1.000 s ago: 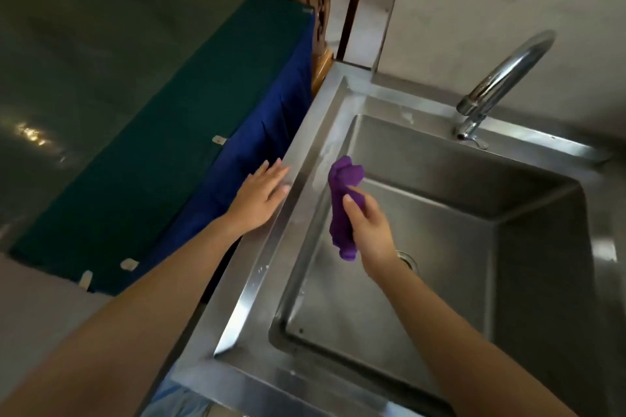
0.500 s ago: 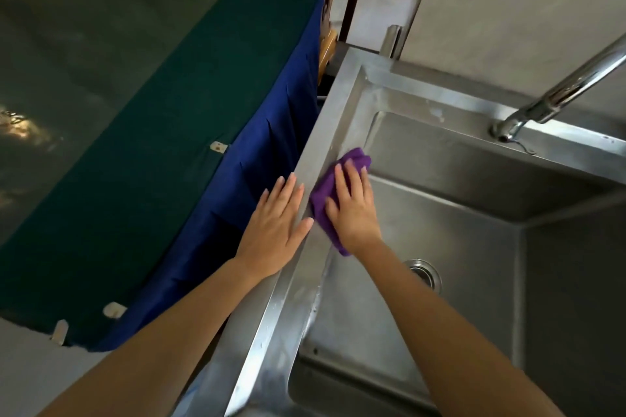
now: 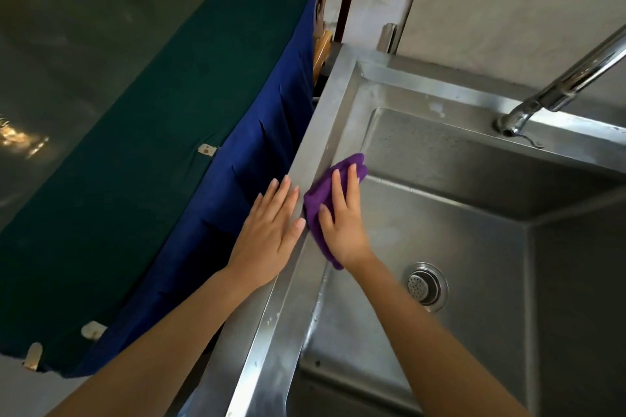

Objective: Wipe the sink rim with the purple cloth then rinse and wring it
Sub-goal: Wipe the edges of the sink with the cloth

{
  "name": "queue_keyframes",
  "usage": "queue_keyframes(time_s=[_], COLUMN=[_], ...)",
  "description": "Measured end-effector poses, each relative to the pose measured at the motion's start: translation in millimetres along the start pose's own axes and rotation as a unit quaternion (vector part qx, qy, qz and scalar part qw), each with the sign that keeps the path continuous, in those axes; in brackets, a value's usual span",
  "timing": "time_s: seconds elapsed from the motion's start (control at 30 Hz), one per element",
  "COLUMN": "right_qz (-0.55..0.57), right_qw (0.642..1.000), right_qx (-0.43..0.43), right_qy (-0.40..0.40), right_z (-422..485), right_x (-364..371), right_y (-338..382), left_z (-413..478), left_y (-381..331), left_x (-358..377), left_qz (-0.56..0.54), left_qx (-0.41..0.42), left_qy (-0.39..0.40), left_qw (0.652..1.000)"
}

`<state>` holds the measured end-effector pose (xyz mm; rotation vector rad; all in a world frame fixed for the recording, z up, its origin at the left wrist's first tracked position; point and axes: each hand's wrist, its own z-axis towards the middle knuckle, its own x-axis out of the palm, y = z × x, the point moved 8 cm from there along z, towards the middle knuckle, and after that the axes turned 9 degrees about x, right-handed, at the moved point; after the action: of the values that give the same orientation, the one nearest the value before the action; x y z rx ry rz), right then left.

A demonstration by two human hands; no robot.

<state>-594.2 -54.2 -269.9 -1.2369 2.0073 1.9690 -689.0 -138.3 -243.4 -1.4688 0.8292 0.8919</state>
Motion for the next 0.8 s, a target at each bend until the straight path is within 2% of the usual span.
queue_keyframes(time_s=[0.17,0.43,0.5,0.63,0.7,0.8], right_qz=[-0.013,-0.055,-0.027,0.117,0.102,0.009], right_qw=[1.000,0.996,0.995,0.973,0.963,0.954], right_qx=[0.002,0.048,0.052,0.070,0.075,0.079], right_qy=[-0.013,-0.052,-0.079,-0.187,-0.239,-0.288], right_z=[14,97,101,85,83,94], right_x=[-3,-41,-56,-111,-141,-178], right_y=[0,7,7,-7,-14,-26], left_z=[16,85,106,146,158,161], left_y=[-4,-3,-4,-4,-2,1], left_x=[-12,-14,-16,-18,-16,-12], left_qz=[-0.010,-0.010,0.007,0.071,0.097,0.107], left_qx=[0.005,0.009,0.005,0.010,0.010,0.006], left_qy=[-0.017,0.002,0.004,0.006,0.010,0.002], left_qw=[1.000,1.000,1.000,0.997,0.995,0.994])
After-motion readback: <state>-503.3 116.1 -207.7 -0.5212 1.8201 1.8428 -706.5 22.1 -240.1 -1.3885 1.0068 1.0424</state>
